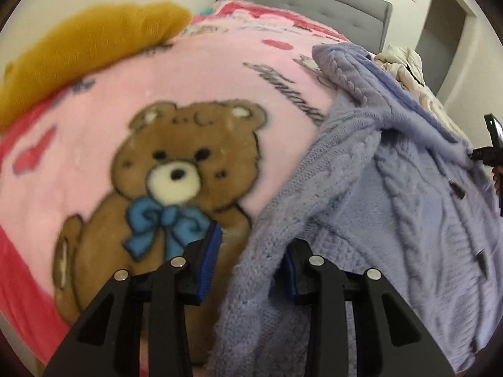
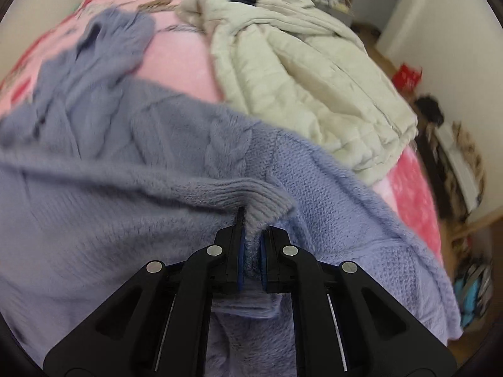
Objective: Fold large clothes
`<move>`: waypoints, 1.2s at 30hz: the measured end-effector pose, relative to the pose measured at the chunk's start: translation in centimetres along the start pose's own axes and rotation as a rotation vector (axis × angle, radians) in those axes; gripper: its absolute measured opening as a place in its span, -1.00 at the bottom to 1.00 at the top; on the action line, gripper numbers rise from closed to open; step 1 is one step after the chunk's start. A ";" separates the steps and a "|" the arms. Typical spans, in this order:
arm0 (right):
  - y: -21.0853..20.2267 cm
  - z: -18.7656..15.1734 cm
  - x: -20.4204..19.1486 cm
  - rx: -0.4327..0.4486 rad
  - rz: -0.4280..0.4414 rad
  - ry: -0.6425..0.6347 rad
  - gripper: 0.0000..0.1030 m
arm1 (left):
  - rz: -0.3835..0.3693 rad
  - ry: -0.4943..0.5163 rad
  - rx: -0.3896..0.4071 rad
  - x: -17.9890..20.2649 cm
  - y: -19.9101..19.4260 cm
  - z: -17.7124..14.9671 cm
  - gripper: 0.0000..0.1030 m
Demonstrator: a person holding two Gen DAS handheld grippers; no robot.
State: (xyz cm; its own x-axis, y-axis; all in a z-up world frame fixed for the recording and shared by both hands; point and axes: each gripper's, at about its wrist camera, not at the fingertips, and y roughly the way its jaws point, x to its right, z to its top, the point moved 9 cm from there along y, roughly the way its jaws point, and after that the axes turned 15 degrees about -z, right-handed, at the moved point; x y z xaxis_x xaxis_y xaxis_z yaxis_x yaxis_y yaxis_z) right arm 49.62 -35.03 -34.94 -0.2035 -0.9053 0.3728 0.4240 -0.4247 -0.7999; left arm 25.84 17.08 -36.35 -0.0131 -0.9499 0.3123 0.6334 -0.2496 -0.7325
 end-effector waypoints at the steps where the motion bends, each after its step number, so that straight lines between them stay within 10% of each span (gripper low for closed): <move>1: -0.3 0.1 0.0 0.004 0.018 0.025 -0.81 | -0.004 0.000 0.006 0.0 -0.2 0.0 -0.16; 6: -5.4 2.1 1.4 0.187 0.001 0.084 0.21 | 0.061 0.201 0.151 3.8 -5.1 1.9 0.60; 12: -8.6 2.9 -0.8 0.185 0.042 0.026 0.11 | 0.144 0.512 0.261 11.7 -7.6 8.7 0.79; 17: -10.1 2.4 -2.7 0.154 0.151 0.090 0.06 | 0.071 0.563 0.027 14.7 0.0 12.1 0.84; 23: -12.2 1.4 -3.5 0.207 0.199 0.095 0.19 | 0.035 0.637 -0.096 15.1 8.0 11.0 0.04; 28: -10.7 0.4 -3.2 0.168 0.164 0.090 0.20 | -0.011 0.560 -0.011 15.1 7.3 11.1 -0.60; 34: -7.0 0.0 -1.3 0.084 0.140 0.160 0.20 | 0.041 0.486 0.076 12.7 6.2 13.5 -0.69; 36: -5.7 0.0 -1.8 0.030 0.199 0.172 -0.10 | 0.022 0.468 0.112 11.6 4.9 14.4 -0.69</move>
State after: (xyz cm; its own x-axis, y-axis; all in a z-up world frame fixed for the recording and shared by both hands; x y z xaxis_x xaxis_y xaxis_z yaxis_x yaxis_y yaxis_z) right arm 47.59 -31.02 -31.04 -0.2593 -0.9580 0.1220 0.4959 -0.2405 -0.8344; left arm 39.97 7.57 -27.59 -0.3291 -0.9439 -0.0274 0.7166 -0.2307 -0.6582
